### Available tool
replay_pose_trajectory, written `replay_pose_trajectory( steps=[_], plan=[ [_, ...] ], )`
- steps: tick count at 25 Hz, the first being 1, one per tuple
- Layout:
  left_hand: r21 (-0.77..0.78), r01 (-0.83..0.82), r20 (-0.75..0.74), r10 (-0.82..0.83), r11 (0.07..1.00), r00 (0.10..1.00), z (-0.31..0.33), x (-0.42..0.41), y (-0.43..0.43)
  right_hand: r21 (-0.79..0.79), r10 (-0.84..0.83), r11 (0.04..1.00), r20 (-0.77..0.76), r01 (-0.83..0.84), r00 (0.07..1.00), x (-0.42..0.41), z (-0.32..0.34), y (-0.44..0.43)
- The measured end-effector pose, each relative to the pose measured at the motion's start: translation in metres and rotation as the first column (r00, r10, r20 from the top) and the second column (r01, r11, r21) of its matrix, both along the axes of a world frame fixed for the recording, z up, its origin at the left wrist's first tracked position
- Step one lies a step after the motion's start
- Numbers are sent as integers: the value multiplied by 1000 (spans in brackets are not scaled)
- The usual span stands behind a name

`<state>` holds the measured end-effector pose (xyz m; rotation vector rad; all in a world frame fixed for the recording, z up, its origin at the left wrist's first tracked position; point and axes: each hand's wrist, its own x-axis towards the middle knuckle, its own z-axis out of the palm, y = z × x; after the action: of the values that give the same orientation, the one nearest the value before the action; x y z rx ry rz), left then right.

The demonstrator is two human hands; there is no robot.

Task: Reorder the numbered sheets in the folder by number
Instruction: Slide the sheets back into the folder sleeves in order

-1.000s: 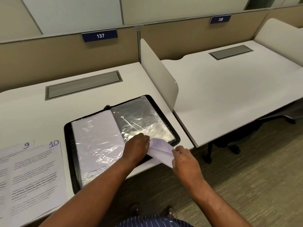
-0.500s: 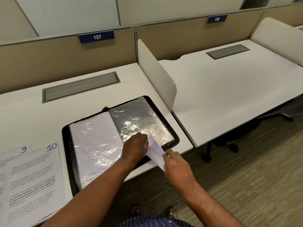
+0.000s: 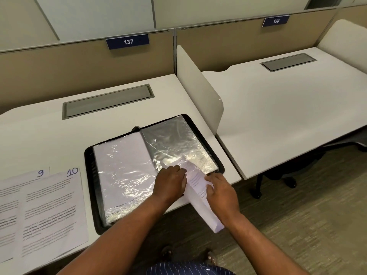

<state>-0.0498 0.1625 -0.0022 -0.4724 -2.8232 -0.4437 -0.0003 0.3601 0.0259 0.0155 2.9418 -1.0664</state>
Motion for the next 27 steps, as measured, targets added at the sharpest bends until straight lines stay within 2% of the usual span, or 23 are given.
replay_pose_trajectory(
  steps=[5,10,14,17,21,24,27],
  plan=[
    [-16,-10,18,10,1000,1000,-7,12,-6,-216,-215,946,145,243,966,6,-6,15],
    [-42,-32,89,36,999,995,-15,15,1,-347,-300,852,288,392,909,10,-15,0],
    [-34,-39,135,43,999,990,-14,3,13,-446,-321,779,322,442,891,-2,-11,-5],
    [-27,-34,163,38,999,986,-17,-7,19,-476,-308,763,329,438,893,-7,-13,6],
    [20,-65,176,61,998,982,-18,-16,27,-505,-266,729,414,462,871,19,-28,29],
    [73,-78,163,65,994,984,-20,-15,34,-536,-282,625,522,567,805,51,-46,46],
    [127,-98,190,73,987,979,-22,-13,38,-549,-243,449,684,705,687,79,-62,54]
  ],
)
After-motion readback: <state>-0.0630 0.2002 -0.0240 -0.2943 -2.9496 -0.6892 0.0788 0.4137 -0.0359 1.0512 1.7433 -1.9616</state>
